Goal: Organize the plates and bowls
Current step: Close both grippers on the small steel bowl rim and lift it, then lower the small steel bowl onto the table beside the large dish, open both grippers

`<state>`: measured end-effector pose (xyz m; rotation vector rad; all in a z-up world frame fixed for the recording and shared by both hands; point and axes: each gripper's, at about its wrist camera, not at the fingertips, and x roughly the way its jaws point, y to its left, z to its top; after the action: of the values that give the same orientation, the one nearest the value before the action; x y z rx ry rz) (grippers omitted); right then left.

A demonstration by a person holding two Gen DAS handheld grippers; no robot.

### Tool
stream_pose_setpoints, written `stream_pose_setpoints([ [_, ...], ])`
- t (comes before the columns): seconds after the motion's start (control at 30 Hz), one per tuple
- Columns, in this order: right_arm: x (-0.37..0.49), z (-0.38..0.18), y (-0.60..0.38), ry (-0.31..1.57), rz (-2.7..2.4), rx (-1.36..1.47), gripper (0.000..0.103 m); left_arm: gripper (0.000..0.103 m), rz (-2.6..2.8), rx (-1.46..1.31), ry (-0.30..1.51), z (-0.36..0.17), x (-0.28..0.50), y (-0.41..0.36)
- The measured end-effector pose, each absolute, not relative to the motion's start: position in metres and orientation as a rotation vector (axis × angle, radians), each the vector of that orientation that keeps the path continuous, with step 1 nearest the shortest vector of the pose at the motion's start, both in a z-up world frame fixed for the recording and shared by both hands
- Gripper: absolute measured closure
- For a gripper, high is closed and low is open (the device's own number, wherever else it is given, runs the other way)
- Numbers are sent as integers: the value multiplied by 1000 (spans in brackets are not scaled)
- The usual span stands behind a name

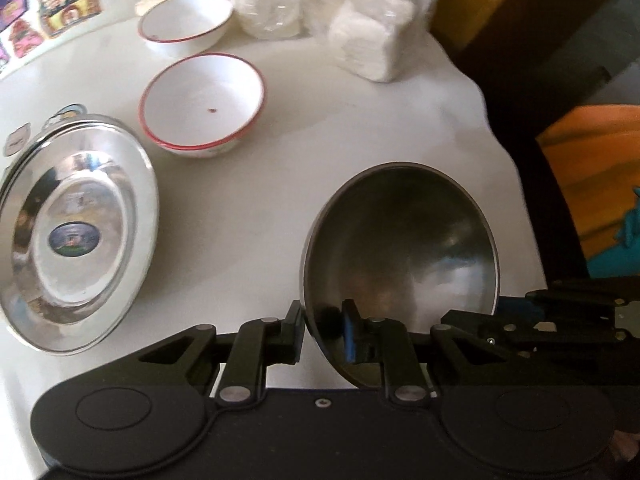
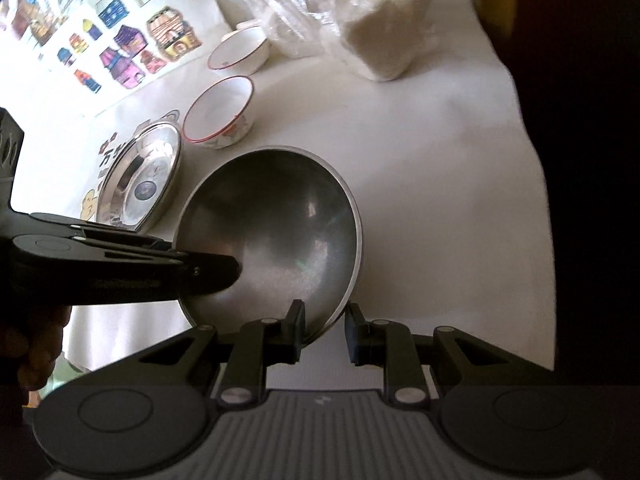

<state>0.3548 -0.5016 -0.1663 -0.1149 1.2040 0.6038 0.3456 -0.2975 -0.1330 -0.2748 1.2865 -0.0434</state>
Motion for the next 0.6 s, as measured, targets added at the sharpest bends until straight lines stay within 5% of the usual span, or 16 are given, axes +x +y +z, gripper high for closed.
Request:
stream_pose_setpoints([
  [0.47,362,-166,-498,1203,584,-82,70,75,-48,-224,1321,-140,360,-292],
  [0.53,362,-164,-497,1191,566,-71,68,67,-51,-222,1316,-134,361,-286],
  [0.6,362,-161,-499,1182,548,-54,62,48,-53,-222,1293,-127,360,-280],
])
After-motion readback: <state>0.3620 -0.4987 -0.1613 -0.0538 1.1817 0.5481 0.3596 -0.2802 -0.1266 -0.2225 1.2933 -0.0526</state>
